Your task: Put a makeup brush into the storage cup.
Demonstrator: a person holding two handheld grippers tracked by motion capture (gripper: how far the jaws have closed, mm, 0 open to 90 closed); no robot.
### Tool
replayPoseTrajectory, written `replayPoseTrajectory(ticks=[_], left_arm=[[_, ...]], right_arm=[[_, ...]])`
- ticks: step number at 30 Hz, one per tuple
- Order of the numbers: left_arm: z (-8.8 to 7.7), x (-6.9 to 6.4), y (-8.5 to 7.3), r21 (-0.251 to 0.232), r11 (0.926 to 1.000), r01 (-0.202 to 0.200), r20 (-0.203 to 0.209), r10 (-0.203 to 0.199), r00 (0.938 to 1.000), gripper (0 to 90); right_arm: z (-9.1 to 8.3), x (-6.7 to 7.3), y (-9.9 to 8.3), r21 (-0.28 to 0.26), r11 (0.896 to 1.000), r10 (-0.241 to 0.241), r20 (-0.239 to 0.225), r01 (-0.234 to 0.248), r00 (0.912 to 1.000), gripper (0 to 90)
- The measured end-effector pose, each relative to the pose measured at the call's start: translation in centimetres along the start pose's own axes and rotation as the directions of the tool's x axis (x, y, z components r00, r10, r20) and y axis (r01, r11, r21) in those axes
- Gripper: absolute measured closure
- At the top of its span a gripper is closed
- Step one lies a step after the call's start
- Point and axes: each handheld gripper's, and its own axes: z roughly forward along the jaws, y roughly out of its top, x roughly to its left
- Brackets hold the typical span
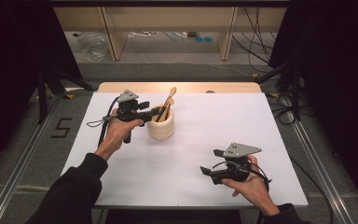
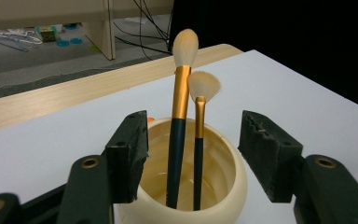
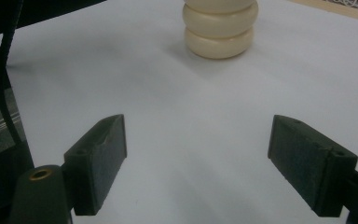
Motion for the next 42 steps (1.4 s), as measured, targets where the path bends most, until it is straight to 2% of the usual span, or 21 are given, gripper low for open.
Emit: replayPoseTrajectory(ticks=[2,3,11,12,15,18,19,22,23,26,34,39,42], left_arm=[[-0.4,-0.1,-0.1,-0.005,0.9999,0.011,0.002,-0.011,0.9999,40.9],[-0.6,-0.1,-0.2,-0.005,1.0000,0.001,0.008,-0.001,1.0000,40.4],[-2.2,-0.7,-0.4,-0.036,0.9993,0.007,0.025,-0.006,0.9997,38.2],[-2.3,-0.8,-0.4,-0.037,0.9993,-0.001,0.028,0.002,0.9996,37.7],[-2.8,-1.3,-0.6,-0.040,0.9992,0.004,0.036,-0.003,0.9993,34.9],[-3.3,-1.6,-0.9,-0.049,0.9988,-0.008,0.046,0.010,0.9989,31.2],[-3.5,-1.8,-1.0,-0.055,0.9985,0.007,0.049,-0.005,0.9988,29.9],[-4.2,-2.1,-1.4,-0.065,0.9979,-0.007,0.053,0.010,0.9986,27.7],[-4.4,-2.3,-1.5,-0.073,0.9974,0.004,0.058,0.001,0.9983,26.7],[-5.0,-2.6,-1.8,-0.091,0.9959,-0.004,0.063,0.010,0.9980,24.4],[-6.3,-3.4,-2.9,-0.086,0.9961,-0.020,0.086,0.028,0.9959,22.9],[-6.7,-4.0,-3.6,-0.078,0.9969,-0.011,0.096,0.019,0.9952,22.9],[-7.0,-4.2,-3.9,-0.075,0.9968,-0.026,0.100,0.034,0.9944,22.9]], right_arm=[[0.0,0.0,0.0,0.000,1.000,0.000,0.000,0.000,1.0000,20.5],[0.0,0.0,0.0,0.000,1.000,0.003,0.000,-0.003,1.0000,20.4],[0.0,0.0,0.0,-0.006,1.000,0.001,0.005,-0.001,1.0000,20.3],[0.0,0.0,0.0,-0.003,1.000,0.002,0.003,-0.002,1.0000,20.2],[0.0,0.0,0.0,-0.006,1.000,0.003,0.006,-0.003,1.0000,20.1],[-0.1,0.0,0.0,-0.005,1.000,0.002,0.004,-0.002,1.0000,20.0],[-0.1,0.0,0.0,-0.006,1.000,0.003,0.005,-0.003,1.0000,20.0],[-0.1,0.0,0.0,-0.006,1.000,0.002,0.005,-0.002,1.0000,19.9],[-0.1,0.0,0.0,-0.007,1.000,0.002,0.005,-0.002,1.0000,19.8],[0.0,0.0,0.0,-0.008,1.000,0.002,0.008,-0.002,1.0000,19.7],[-0.1,0.0,0.1,-0.019,1.000,0.001,0.012,-0.001,0.9999,19.7],[0.0,0.0,0.1,-0.022,1.000,0.003,0.012,-0.003,0.9999,19.6],[-0.1,0.0,0.1,-0.023,1.000,0.007,0.013,-0.006,0.9999,19.5]])
